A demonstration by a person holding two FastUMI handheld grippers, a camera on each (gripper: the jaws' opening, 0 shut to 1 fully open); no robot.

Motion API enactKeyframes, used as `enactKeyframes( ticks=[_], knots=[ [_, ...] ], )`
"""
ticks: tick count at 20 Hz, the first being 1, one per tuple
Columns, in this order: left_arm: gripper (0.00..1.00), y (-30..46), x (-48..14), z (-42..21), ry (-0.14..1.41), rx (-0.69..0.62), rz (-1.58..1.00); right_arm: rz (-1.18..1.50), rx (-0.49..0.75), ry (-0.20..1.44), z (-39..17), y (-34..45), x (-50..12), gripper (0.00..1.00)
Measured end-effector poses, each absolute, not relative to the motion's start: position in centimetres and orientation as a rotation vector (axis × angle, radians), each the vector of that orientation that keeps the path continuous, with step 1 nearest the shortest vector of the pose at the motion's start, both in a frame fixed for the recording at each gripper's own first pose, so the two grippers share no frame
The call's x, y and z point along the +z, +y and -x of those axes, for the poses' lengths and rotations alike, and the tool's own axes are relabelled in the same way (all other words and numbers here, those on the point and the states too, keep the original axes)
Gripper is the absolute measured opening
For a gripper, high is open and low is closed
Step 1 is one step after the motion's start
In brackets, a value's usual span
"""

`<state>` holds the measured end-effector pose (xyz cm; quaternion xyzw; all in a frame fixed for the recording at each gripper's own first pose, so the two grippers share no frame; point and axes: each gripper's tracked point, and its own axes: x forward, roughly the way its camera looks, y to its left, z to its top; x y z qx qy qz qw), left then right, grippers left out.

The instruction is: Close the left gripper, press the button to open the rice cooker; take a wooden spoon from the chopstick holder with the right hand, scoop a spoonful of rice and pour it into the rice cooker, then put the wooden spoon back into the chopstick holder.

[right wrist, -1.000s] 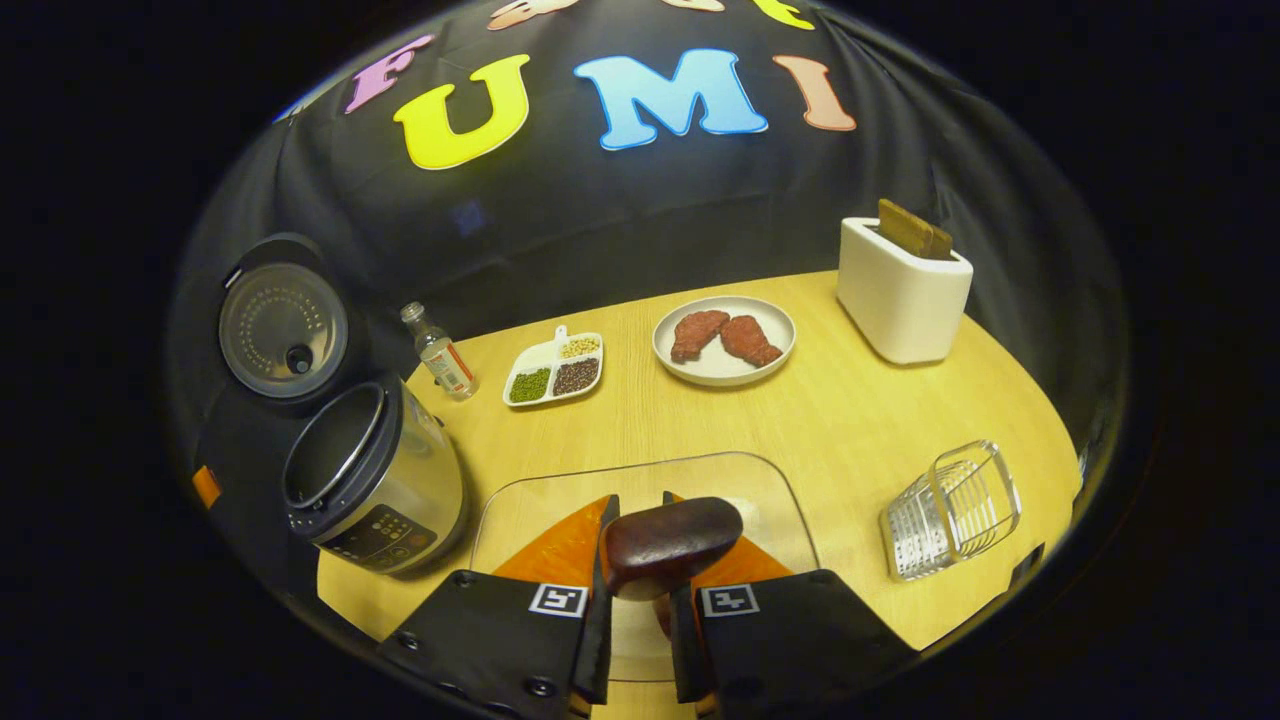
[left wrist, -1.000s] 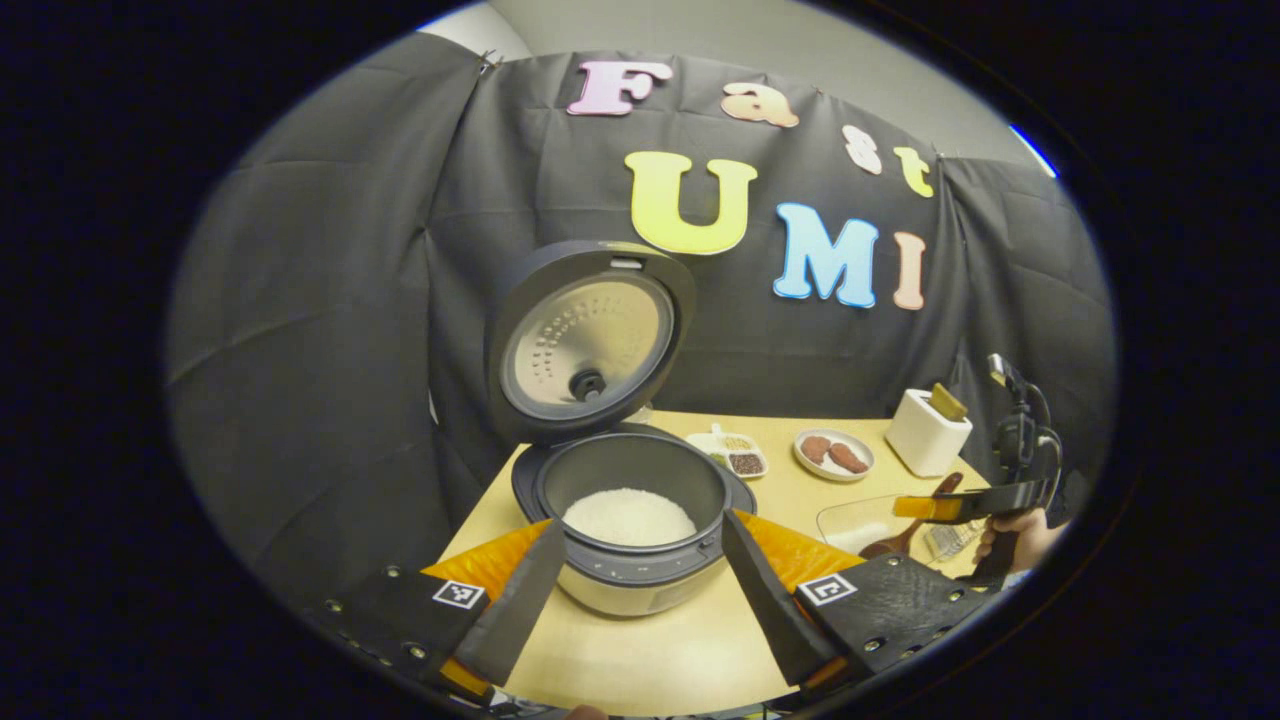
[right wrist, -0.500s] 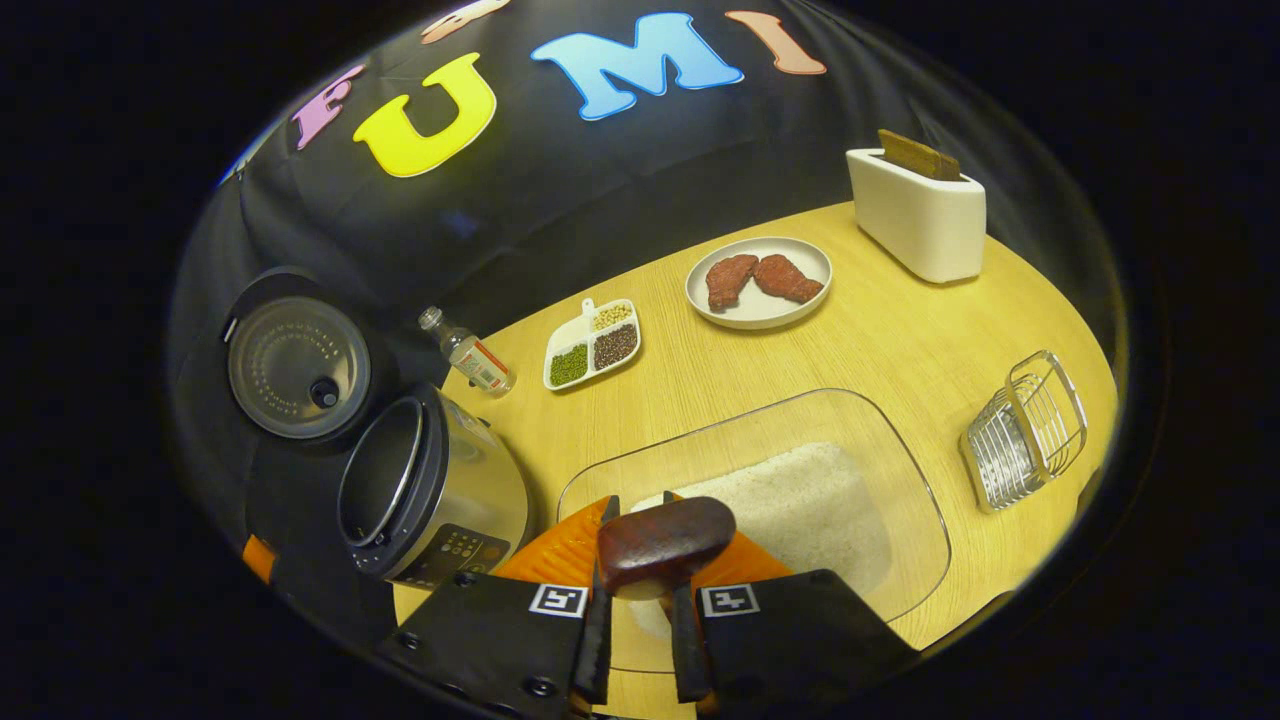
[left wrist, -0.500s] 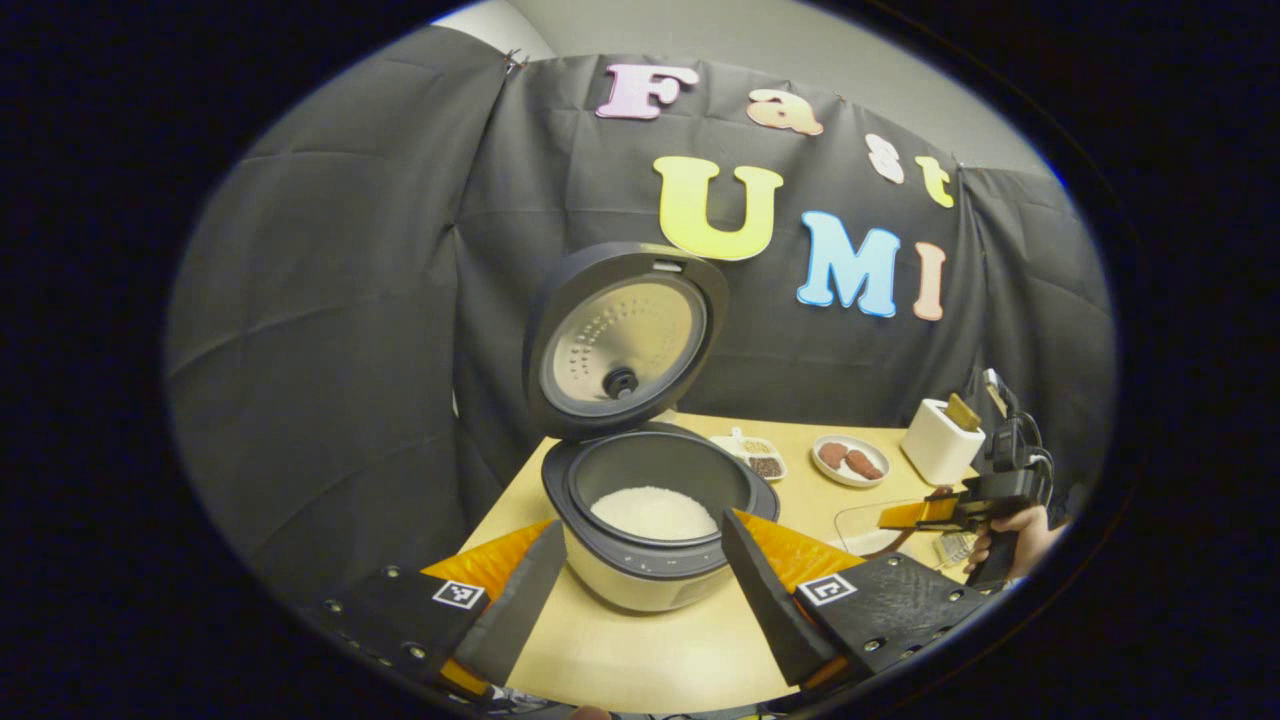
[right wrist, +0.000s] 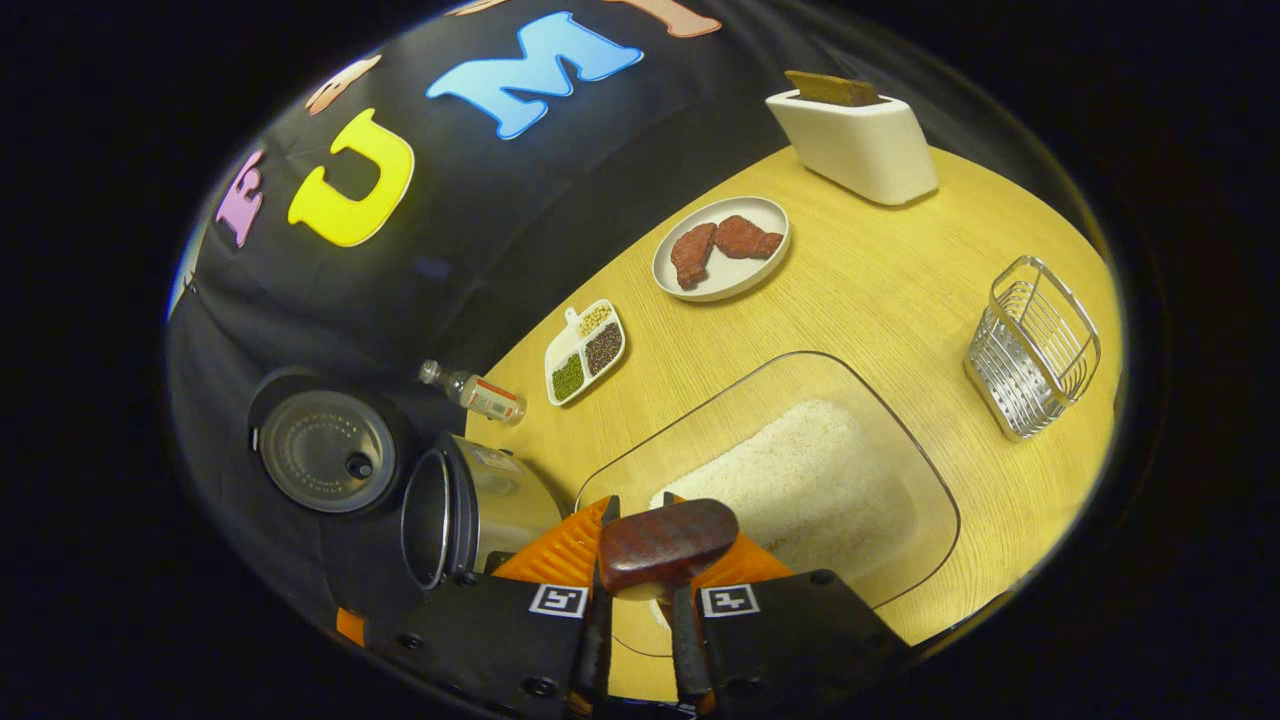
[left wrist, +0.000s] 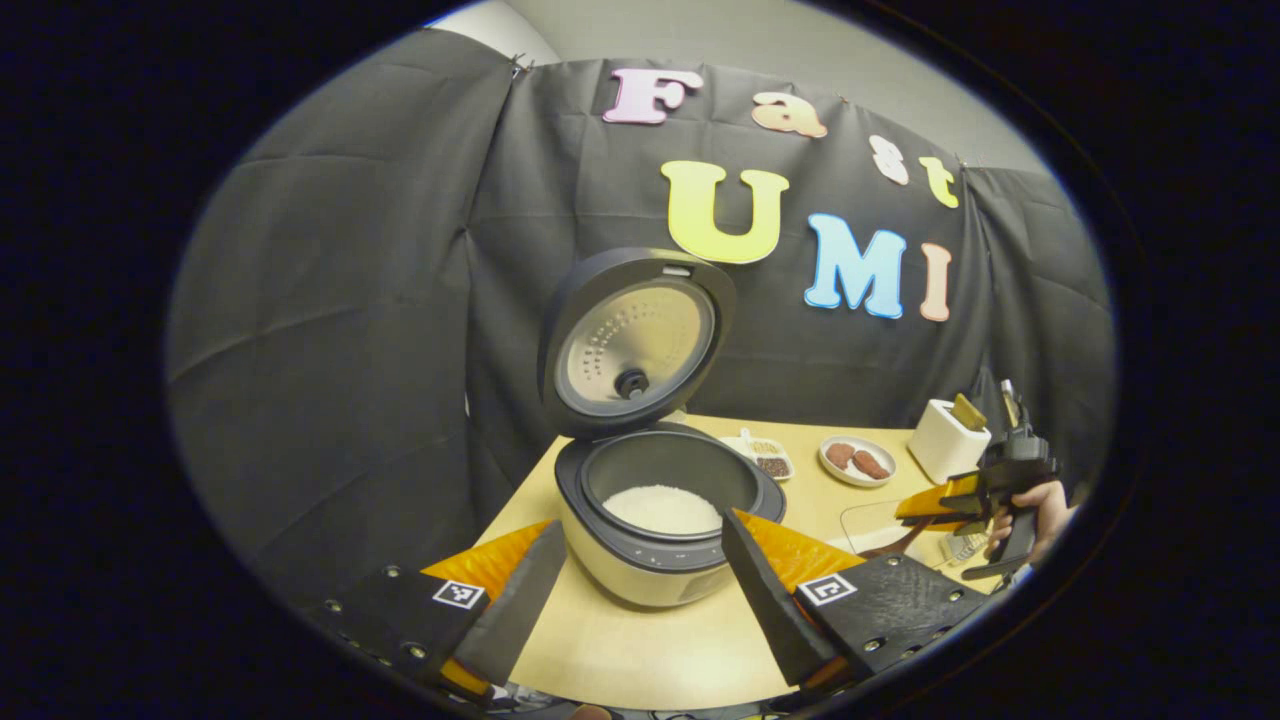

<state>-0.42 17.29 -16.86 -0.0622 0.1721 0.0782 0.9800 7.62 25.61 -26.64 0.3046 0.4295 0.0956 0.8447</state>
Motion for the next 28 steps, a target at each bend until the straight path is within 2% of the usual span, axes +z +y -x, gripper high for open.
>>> enactKeyframes(
  ticks=[5, 6, 7, 18, 22, 28],
  knots=[
    [0.97, 16.0, -16.1, 0.2, 0.328, 0.137, 0.101, -0.747, 0.158, 0.894, -7.7, 23.0, -26.2, 0.27],
    [0.99, 15.6, -15.9, 0.1, 0.326, 0.131, 0.096, -0.760, 0.148, 0.887, -7.6, 22.3, -26.0, 0.30],
    [0.99, 15.2, -15.8, 0.0, 0.325, 0.125, 0.093, -0.777, 0.136, 0.880, -7.7, 21.6, -25.8, 0.27],
    [0.99, 14.1, -14.6, -0.5, 0.314, 0.111, 0.074, -1.057, 0.017, 0.835, -7.5, 15.5, -24.7, 0.27],
    [0.99, 14.8, -14.8, -0.3, 0.318, 0.122, 0.066, -1.156, 0.027, 0.827, -7.8, 15.6, -22.9, 0.27],
    [0.99, 15.6, -14.7, 0.3, 0.315, 0.142, 0.069, -1.203, 0.117, 0.811, -9.3, 18.5, -19.3, 0.27]
  ],
)
